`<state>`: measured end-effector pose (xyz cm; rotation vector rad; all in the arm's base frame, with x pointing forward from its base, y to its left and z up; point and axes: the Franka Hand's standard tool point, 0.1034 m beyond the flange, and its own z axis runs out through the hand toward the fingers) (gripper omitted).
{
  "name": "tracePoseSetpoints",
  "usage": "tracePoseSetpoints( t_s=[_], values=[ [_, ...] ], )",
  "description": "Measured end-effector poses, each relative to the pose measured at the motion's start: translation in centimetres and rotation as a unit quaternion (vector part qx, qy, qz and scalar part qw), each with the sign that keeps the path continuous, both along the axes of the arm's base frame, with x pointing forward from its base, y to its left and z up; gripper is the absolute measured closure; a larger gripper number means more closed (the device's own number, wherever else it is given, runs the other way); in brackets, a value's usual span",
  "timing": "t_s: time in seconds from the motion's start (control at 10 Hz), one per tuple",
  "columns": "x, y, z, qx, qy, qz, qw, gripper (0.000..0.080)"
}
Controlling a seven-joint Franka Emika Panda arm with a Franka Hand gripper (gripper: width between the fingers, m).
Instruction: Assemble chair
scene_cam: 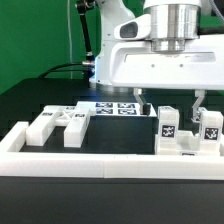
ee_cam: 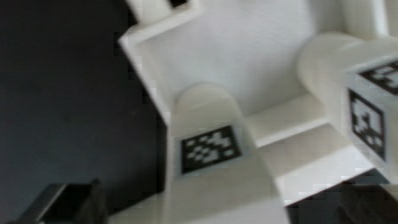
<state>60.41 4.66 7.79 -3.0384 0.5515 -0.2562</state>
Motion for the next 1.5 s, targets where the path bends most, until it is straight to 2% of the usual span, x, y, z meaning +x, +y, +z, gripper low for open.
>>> tracePoseSetpoints(
  t_s=[0.4, 0.7, 1.1, 1.5],
  values=[
    [-0.1, -0.6, -0.1, -0.025, 0.002, 0.114, 0.993, 0.0150],
    [-0.3, -0.7, -0.2, -0.027, 0.003, 0.119, 0.992, 0.0150],
    [-2.7, -0.6, -1.5, -0.030, 0.010, 0.121, 0.992, 0.0150],
    [-2.4, -0.9, -1.4, -0.040, -0.010, 0.123, 0.992, 0.0150]
  ],
)
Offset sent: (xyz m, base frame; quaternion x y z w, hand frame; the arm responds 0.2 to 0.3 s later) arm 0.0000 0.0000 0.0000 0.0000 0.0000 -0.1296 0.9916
